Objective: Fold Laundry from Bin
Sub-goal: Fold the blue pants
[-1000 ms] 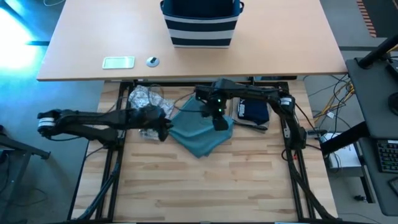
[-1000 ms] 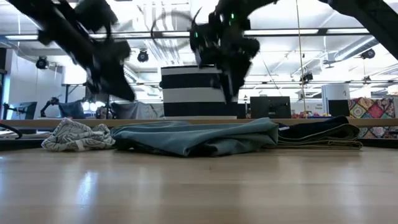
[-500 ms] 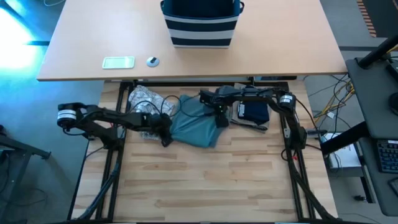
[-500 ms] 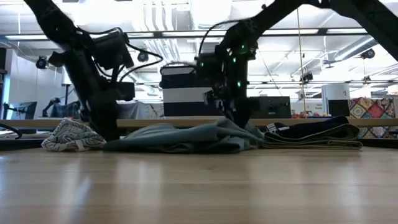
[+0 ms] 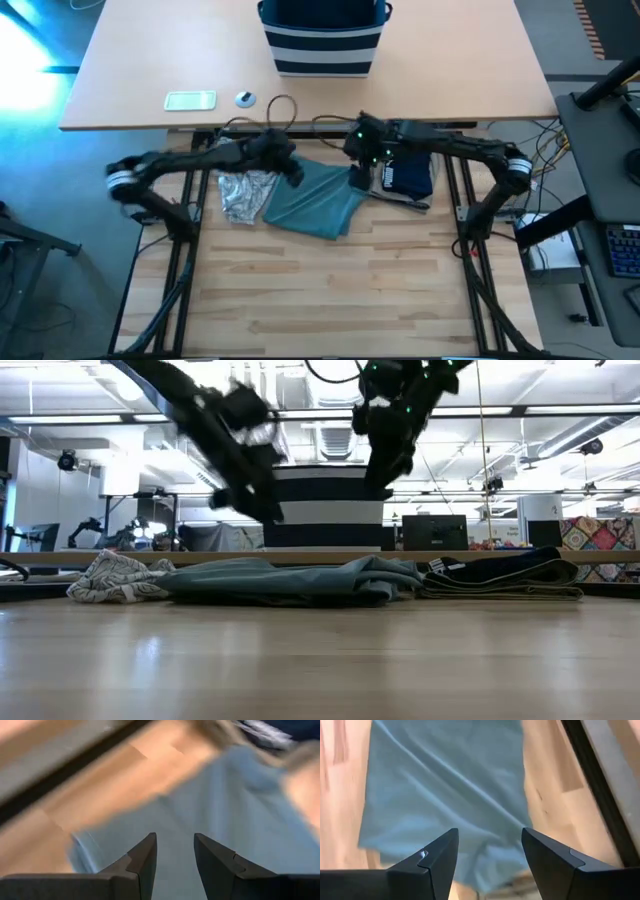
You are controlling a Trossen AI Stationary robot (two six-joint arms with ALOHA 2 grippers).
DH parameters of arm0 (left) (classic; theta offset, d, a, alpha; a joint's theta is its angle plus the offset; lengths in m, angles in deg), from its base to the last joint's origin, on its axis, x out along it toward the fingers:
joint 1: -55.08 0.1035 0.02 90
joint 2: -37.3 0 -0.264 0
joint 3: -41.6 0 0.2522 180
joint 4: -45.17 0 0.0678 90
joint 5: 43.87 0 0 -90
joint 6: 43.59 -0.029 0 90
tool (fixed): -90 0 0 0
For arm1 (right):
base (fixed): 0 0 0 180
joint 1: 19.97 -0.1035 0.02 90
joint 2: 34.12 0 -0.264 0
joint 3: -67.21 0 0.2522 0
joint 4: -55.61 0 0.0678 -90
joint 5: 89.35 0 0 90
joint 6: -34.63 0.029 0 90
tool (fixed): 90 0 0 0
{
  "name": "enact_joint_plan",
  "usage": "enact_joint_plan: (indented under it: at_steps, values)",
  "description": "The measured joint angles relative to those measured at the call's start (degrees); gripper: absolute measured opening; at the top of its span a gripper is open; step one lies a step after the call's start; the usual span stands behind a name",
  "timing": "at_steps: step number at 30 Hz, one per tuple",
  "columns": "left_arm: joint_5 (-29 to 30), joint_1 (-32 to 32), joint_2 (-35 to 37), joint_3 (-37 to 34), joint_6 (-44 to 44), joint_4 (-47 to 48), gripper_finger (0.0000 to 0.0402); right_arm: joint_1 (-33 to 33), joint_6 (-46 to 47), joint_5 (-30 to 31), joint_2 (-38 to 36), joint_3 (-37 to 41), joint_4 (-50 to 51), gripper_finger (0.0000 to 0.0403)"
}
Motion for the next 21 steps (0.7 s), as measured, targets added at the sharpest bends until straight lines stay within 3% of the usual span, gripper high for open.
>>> enact_joint_plan:
  at_steps: [6,11,16,21]
  values:
    - [0.6,6.9,-14.1,6.3,-3.6,-3.6,0.0114,-5.2,8.9,-0.4,-0.2,15.7,-20.0,0.0215]
    - [-0.3,8.6,-18.4,5.9,-6.8,-2.4,0.0114,-10.2,13.7,-0.4,5.4,22.6,-35.2,0.0215]
    - [0.9,10.4,-17.9,2.0,-8.7,0.2,0.0114,-12.9,11.7,0.1,12.1,22.0,-32.1,0.0215]
    - [1.4,11.8,-14.4,-1.0,-11.6,0.8,0.0114,-12.8,11.5,-0.7,12.4,21.6,-30.8,0.0215]
